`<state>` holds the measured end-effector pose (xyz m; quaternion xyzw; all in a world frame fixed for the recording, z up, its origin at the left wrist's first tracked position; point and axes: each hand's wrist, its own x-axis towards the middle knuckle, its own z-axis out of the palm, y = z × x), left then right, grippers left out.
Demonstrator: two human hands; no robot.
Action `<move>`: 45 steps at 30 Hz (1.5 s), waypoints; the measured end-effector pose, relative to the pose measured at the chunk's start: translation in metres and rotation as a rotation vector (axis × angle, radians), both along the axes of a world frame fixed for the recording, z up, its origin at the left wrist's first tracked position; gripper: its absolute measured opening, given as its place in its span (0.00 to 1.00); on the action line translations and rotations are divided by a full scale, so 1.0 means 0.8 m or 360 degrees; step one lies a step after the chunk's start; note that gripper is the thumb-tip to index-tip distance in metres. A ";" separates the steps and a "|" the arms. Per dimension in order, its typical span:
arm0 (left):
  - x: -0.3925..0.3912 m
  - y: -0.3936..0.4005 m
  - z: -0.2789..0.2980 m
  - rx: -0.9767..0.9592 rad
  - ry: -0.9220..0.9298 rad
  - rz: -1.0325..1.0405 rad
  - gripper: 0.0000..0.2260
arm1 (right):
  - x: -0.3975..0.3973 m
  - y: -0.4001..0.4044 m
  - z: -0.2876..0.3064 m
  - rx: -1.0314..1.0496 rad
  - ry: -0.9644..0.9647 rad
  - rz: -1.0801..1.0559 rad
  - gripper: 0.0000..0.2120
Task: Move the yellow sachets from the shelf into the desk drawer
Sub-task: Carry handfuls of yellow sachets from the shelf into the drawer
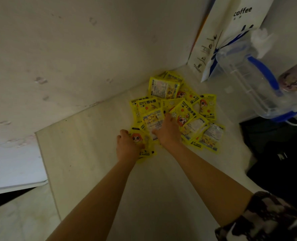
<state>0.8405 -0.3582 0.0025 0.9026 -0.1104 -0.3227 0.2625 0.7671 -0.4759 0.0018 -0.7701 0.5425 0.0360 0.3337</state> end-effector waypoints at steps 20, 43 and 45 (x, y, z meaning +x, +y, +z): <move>-0.011 0.050 -0.003 -0.0053 0.0093 0.0111 0.13 | -0.080 -0.056 0.018 0.0017 -0.0281 -0.0554 0.21; -0.042 -0.006 -0.007 0.0159 -0.0194 -0.0009 0.14 | -0.032 -0.072 0.012 -0.0359 0.0205 -0.0010 0.20; -0.042 -0.008 -0.006 0.0172 -0.0206 -0.0016 0.15 | -0.033 -0.064 0.011 -0.0472 0.0189 0.0049 0.18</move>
